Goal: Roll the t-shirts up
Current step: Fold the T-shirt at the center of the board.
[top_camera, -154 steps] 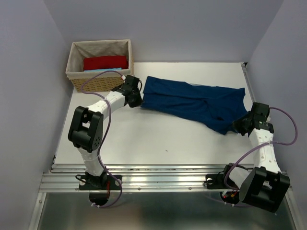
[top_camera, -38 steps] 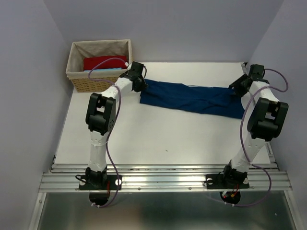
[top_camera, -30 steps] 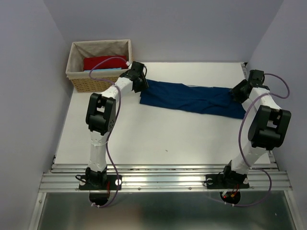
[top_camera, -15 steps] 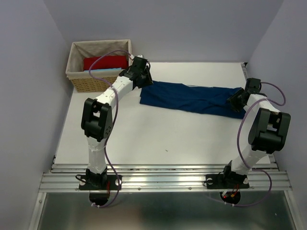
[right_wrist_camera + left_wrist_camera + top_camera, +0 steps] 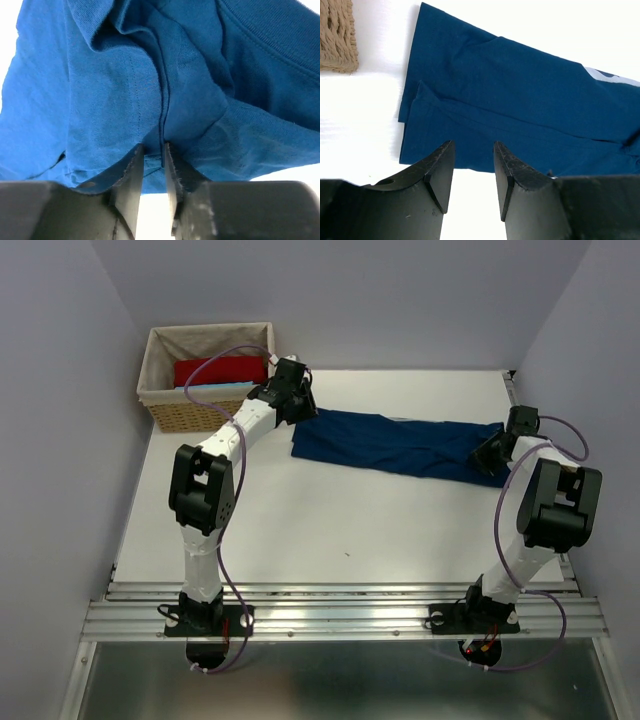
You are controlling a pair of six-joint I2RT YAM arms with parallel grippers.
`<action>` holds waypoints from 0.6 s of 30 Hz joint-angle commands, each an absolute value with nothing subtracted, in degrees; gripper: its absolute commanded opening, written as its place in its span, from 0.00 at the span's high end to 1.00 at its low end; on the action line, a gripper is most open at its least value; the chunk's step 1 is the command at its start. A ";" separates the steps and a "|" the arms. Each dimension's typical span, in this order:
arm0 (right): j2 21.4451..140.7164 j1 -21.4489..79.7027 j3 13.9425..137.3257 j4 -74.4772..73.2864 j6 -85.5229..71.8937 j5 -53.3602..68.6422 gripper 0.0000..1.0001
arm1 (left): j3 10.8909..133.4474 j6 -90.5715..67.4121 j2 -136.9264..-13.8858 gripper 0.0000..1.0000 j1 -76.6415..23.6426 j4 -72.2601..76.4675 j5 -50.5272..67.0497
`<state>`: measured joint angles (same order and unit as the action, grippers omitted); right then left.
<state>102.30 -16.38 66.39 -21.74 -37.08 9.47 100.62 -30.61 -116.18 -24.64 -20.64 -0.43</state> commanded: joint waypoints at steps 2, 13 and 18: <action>101.87 -14.86 68.82 -18.55 -38.05 9.23 0.87 | 100.11 -29.79 -113.99 0.52 -24.43 -20.57 -0.26; 103.18 -11.34 73.38 -18.54 -38.85 7.56 0.99 | 99.58 -29.71 -114.08 0.52 -24.43 -20.48 -0.44; 105.63 -9.15 77.15 -18.28 -39.20 6.77 0.99 | 99.14 -29.53 -114.00 0.53 -24.43 -20.57 -0.44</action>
<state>103.55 -10.72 72.51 -20.93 -38.61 8.45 99.83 -30.59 -116.18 -24.64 -20.86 -0.43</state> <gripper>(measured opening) 0.023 0.476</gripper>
